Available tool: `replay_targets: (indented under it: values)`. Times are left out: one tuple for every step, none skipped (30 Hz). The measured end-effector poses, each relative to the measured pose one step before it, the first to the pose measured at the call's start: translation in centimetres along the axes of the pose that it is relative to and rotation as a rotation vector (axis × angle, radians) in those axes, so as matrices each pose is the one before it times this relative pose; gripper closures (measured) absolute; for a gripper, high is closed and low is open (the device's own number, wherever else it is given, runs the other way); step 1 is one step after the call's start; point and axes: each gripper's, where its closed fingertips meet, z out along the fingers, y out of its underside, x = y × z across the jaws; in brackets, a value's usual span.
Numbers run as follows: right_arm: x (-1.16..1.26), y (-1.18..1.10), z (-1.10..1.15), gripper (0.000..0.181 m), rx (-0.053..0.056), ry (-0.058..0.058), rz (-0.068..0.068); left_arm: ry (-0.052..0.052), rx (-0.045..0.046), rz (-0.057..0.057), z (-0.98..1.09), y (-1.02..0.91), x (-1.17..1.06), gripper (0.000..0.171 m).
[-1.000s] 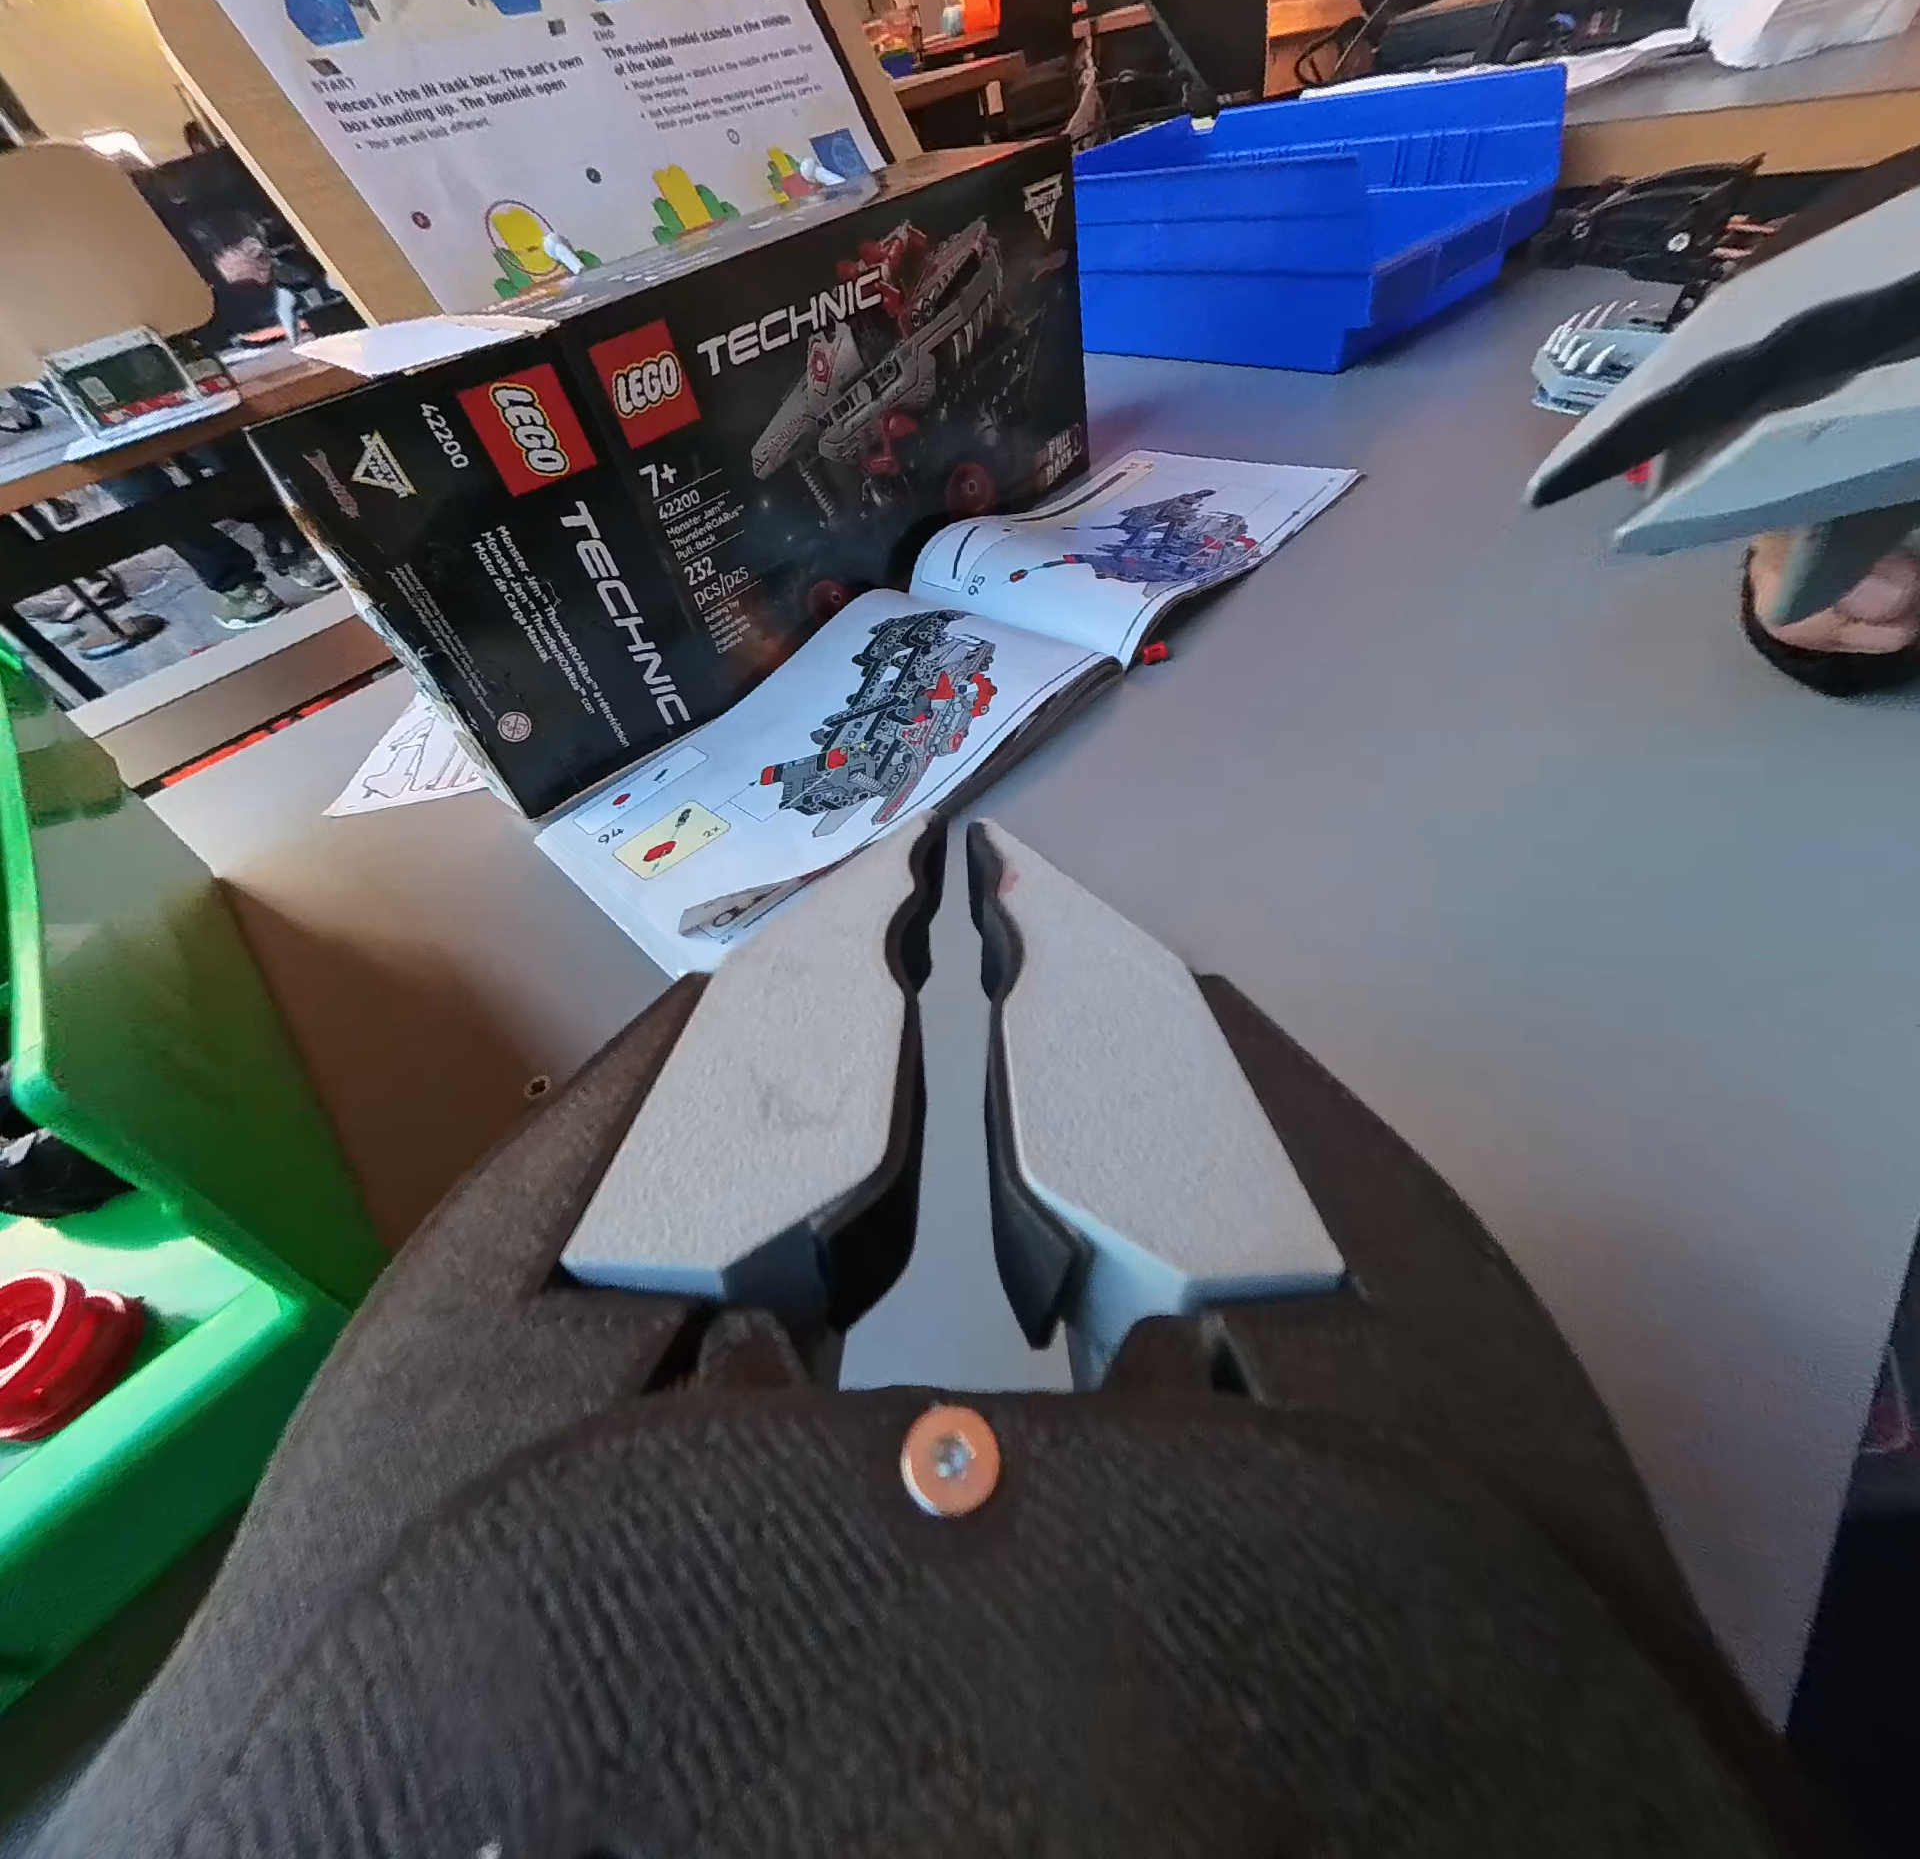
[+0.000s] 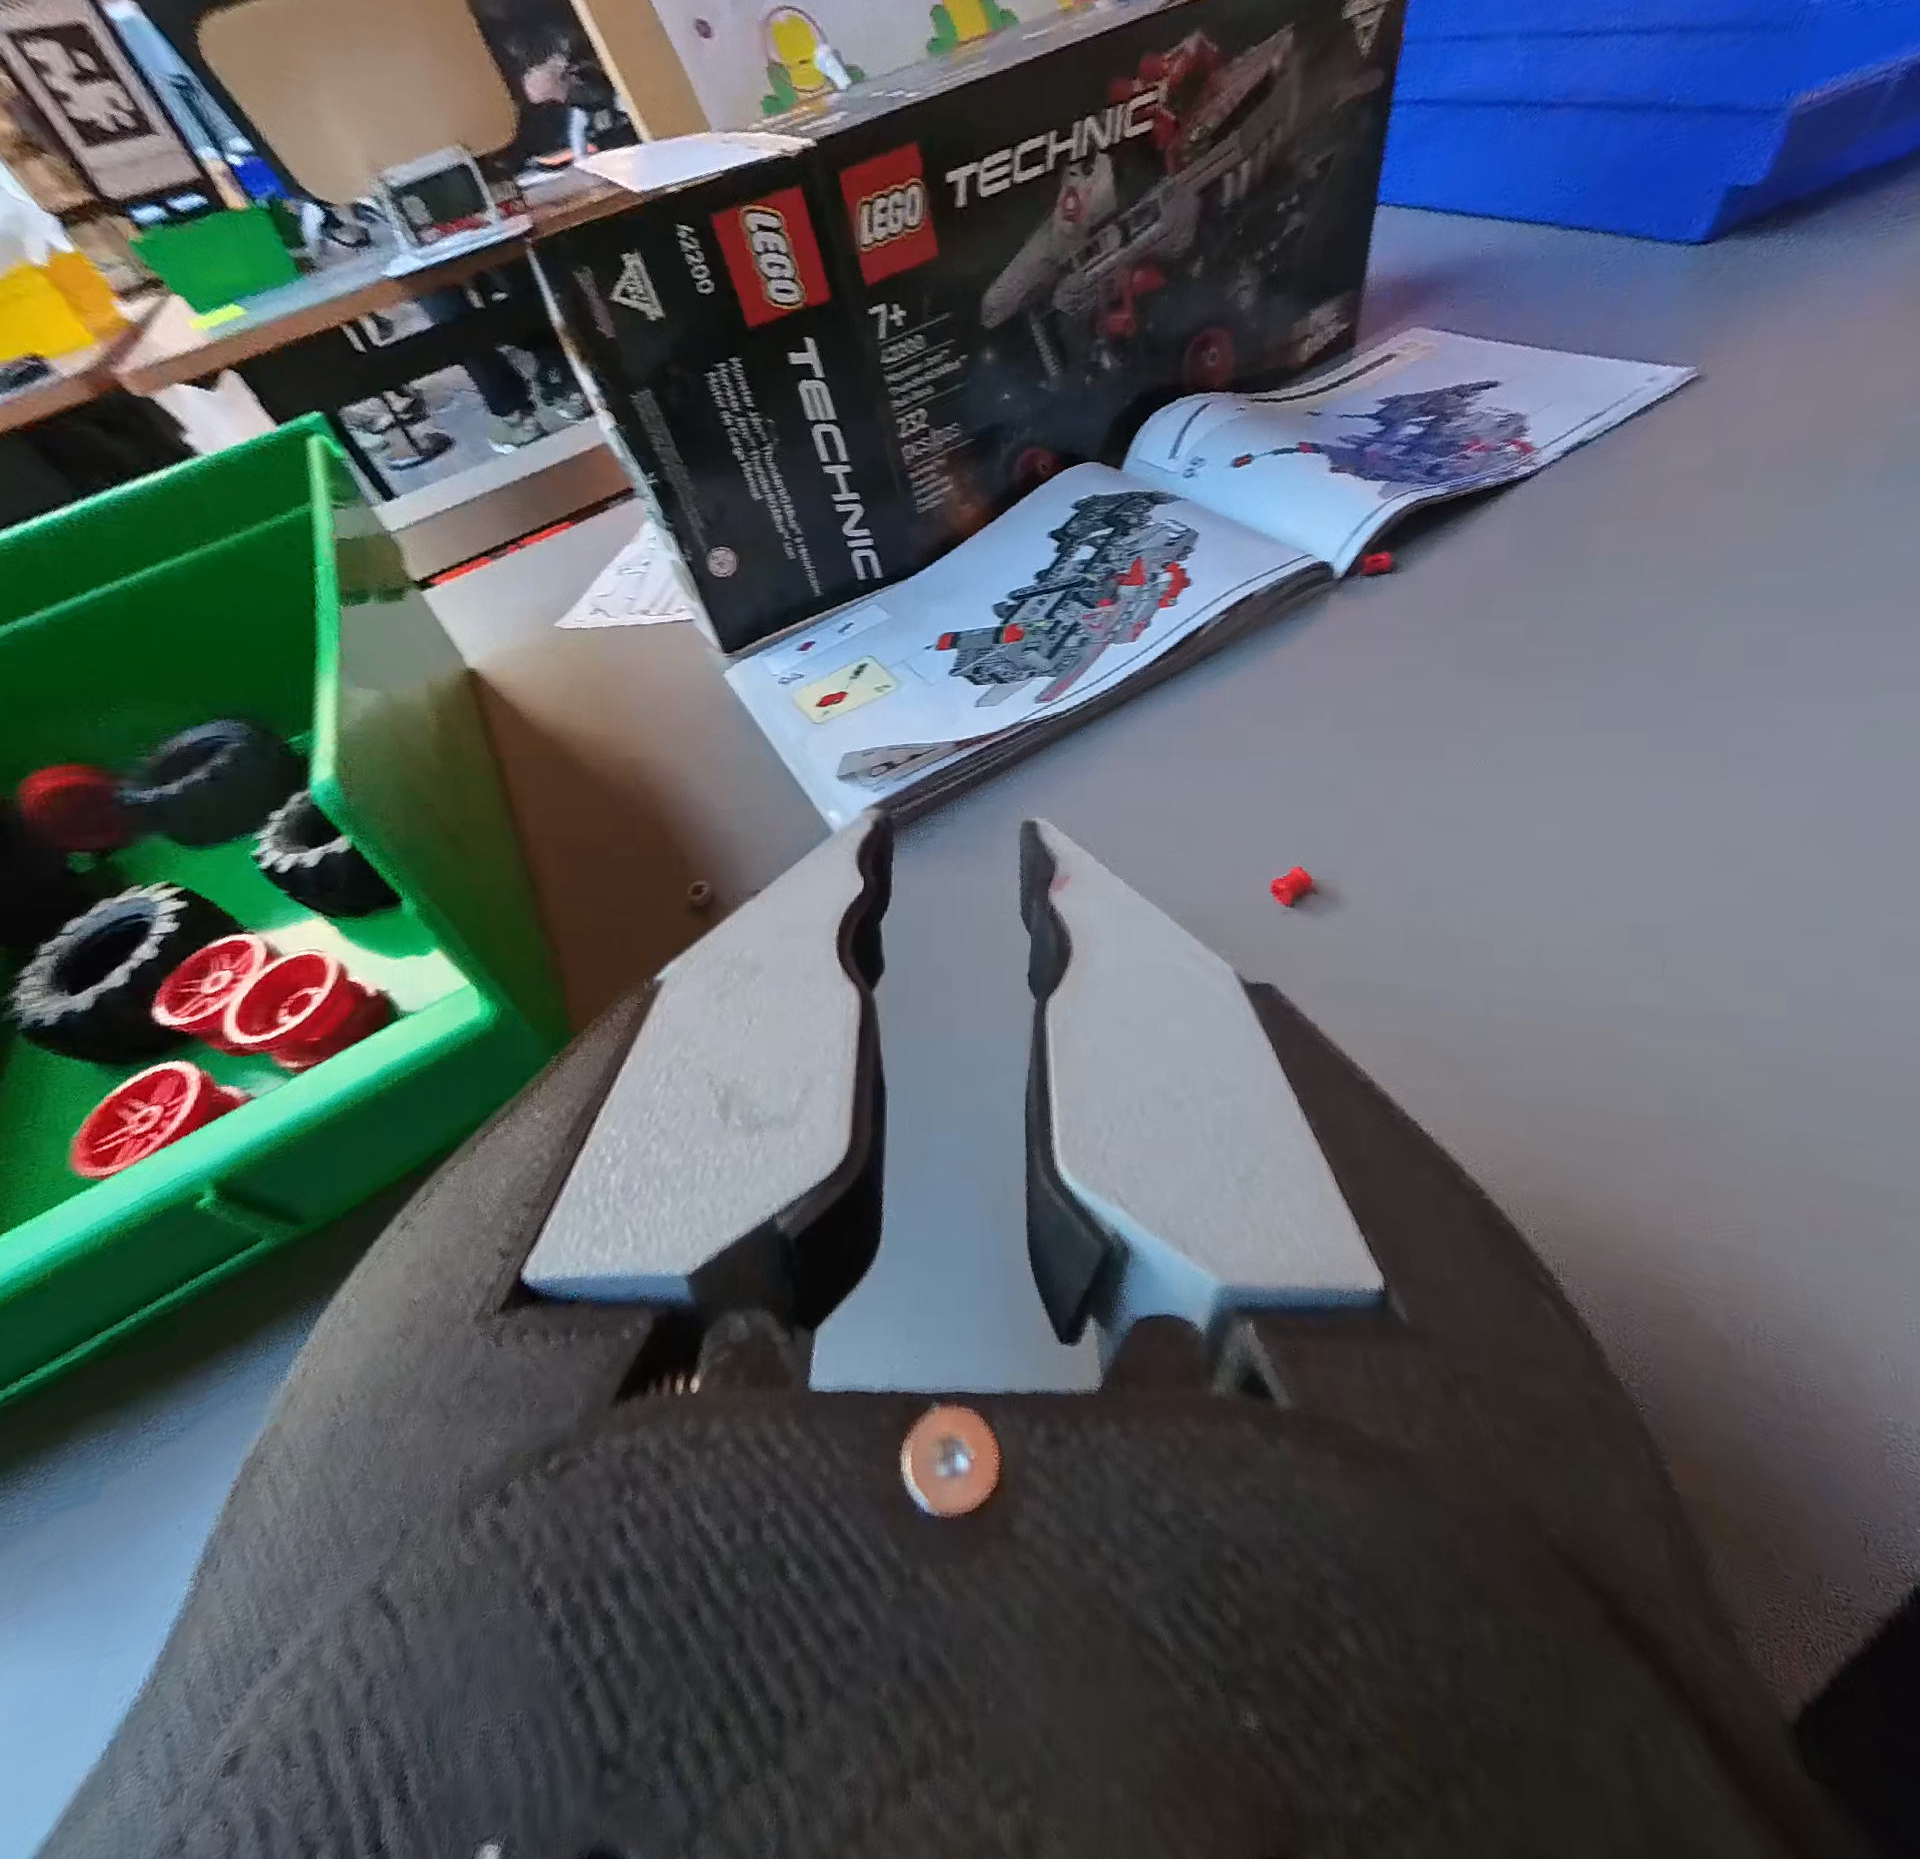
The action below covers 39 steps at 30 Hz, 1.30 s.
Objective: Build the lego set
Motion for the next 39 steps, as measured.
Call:
replay_targets:
  values:
    - [0.705,0.405,1.27,0.135,0.001,-0.0385,0.021,-0.0102,-0.00816,0.0055,0.086,0.121,-0.135,0.151]
    - [0.549,0.295,1.224,0.135,0.0002,-0.0428,0.0192,0.0093,-0.0118,0.0039,0.133,0.141,0.127,0.151]
    - [0.582,0.291,1.138,0.134,-0.0056,-0.0328,0.0098,-0.0007,-0.01086,0.0056,0.137,0.14,0.006,0.151]
    - [0.528,0.284,1.031,0.134,-0.0081,-0.0233,-0.0019,-0.0174,-0.0111,0.0093,0.139,0.151,-0.218,0.151]
    - [0.519,0.284,0.935,0.135,-0.0054,-0.0112,-0.0111,-0.014,-0.01325,0.0125,0.15,0.189,-0.147,0.152]
    - [0.488,0.278,0.846,0.136,0.001,-0.0005,-0.0171,-0.0086,-0.01137,0.0098,0.112,0.161,-0.067,0.152]
    - [0.364,0.228,0.74,0.139,0.0146,0.0033,-0.0201,-0.0109,-0.00495,0.0057,0.038,0.082,-0.109,0.153]
    - [0.219,0.063,0.652,0.144,0.0369,0.0059,-0.0235,-0.0146,0.00082,0.0065,-0.014,0.011,-0.156,0.153]
    - [0.131,-0.044,0.541,0.146,0.0294,0.0062,-0.0212,-0.0174,0.00181,0.0063,-0.043,0.006,-0.216,0.154]
    - [-0.207,-0.087,0.362,0.141,-0.0089,-0.0145,-0.0136,-0.019,0.00013,0.0032,-0.041,0.035,-0.254,0.154]
    - [-0.199,-0.19,0.196,0.14,-0.0051,-0.0113,-0.0201,-0.0182,-0.00229,0.0011,-0.024,0.045,-0.262,0.154]
    - [0.094,-0.093,0.142,0.142,0.0171,0.0123,-0.0216,-0.0202,-0.00371,0.0006,-0.002,0.077,-0.292,0.154]
    - [0.063,0.342,0.223,0.144,0.0017,0.0032,-0.0031,-0.0217,-0.00636,0.0023,-0.002,0.122,-0.302,0.155]
    - [-0.233,0.75,0.328,0.143,-0.0316,-0.0268,0.0226,-0.0138,-0.00374,0.002,0.011,0.06,-0.174,0.154]
    - [-0.237,0.698,0.372,0.141,-0.0306,-0.0314,0.031,-0.0071,-0.00424,0.0037,0.019,0.056,-0.076,0.154]
    - [-0.061,0.441,0.32,0.14,-0.0152,-0.0183,0.0288,-0.0072,-0.00357,0.0028,0.028,0.048,-0.079,0.154]
    - [-0.012,0.197,0.207,0.14,-0.0051,-0.0125,0.0204,-0.0118,-0.0039,0.0015,0.022,0.058,-0.146,0.154]
    - [0.025,-0.042,0.08,0.14,0.0046,-0.0084,0.0125,-0.0116,-0.00356,0.0011,0.005,0.054,-0.152,0.154]
    - [0.071,-0.215,-0.017,0.141,0.0146,-0.0034,0.0091,-0.0088,-0.00225,0.0005,-0.008,0.042,-0.132,0.154]
    - [0.073,-0.22,-0.051,0.141,0.0142,-0.0027,0.01,-0.0118,-0.00274,0.0001,0.004,0.054,-0.172,0.154]
    - [-0.013,-0.126,-0.084,0.141,0.0081,-0.0065,0.0104,-0.0079,-0.00184,-0.0006,0.002,0.03,-0.131,0.154]
    - [-0.068,-0.084,-0.073,0.142,0.0066,-0.0073,0.0082,-0.0022,0.00016,-0.0007,-0.007,0.002,-0.03,0.154]
    - [-0.121,-0.12,-0.064,0.142,0.0082,-0.0078,0.0045,-0.0026,0.00149,0.0008,-0.021,-0.016,-0.025,0.154]
    - [-0.162,-0.116,-0.021,0.142,0.0058,-0.0081,0.002,-0.0017,0.00089,0.0022,-0.007,-0.023,-0.002,0.154]
    - [-0.159,-0.026,0.039,0.143,-0.0001,-0.0077,0.0013,-0.0025,-0.00176,0.0026,0.007,0.025,-0.017,0.154]
    - [-0.181,0.056,0.073,0.142,-0.0053,-0.0083,0.0008,-0.0033,-0.00397,0.0031,0.031,0.048,-0.02,0.154]
    - [-0.233,0.054,0.075,0.142,-0.0053,-0.0085,-0.002,-0.0033,-0.00437,0.0046,0.037,0.064,-0.01,0.154]
    - [-0.182,0.03,0.077,0.142,-0.0041,-0.0039,-0.0059,-0.0048,-0.0031,0.0049,0.016,0.043,-0.028,0.154]
    - [-0.123,0.063,0.095,0.143,-0.0059,0.0001,-0.0073,-0.005,-0.00007,0.0037,-0.006,0.001,-0.039,0.154]
    - [-0.155,0.086,0.116,0.143,-0.0082,-0.0049,-0.0054,-0.0013,0.00171,0.0036,-0.018,-0.025,0.009,0.155]
    - [-0.236,0.048,0.117,0.143,-0.0064,-0.0109,-0.0031,0.0002,0.00038,0.0024,-0.009,-0.008,0.027,0.155]
    - [-0.216,0.052,0.105,0.143,-0.0054,-0.0106,-0.0021,-0.0004,-0.00021,0.0014,0.006,-0.001,0.013,0.155]
    - [-0.144,0.075,0.095,0.143,-0.007,-0.0056,-0.0037,-0.0005,0.00149,0.0011,-0.022,-0.016,0.001,0.155]
    - [-0.096,0.066,0.068,0.143,-0.006,-0.0005,-0.0078,-0.0004,0.00277,0.001,-0.031,-0.033,0.016,0.155]
    - [-0.07,0.022,0.027,0.143,-0.0023,0.003,-0.0109,-0.0011,0.00258,0.0003,-0.025,-0.036,-0.01,0.155]
    - [-0.046,-0.008,0.004,0.144,-0.0009,0.0034,-0.0111,-0.001,0.00124,-0.0002,-0.015,-0.018,-0.016,0.155]
    - [-0.041,-0.055,-0.023,0.145,0.0003,0.0021,-0.0108,-0.0007,0.00051,0.0001,-0.01,-0.004,-0.007,0.155]
    - [-0.048,-0.108,-0.049,0.145,0.0036,0.0023,-0.0111,-0.001,0.00046,0.0007,-0.002,-0.008,-0.01,0.155]
    - [-0.031,-0.127,-0.055,0.146,0.0057,0.0036,-0.0096,-0.0006,0.00043,0.0014,-0.011,-0.003,0.01,0.155]
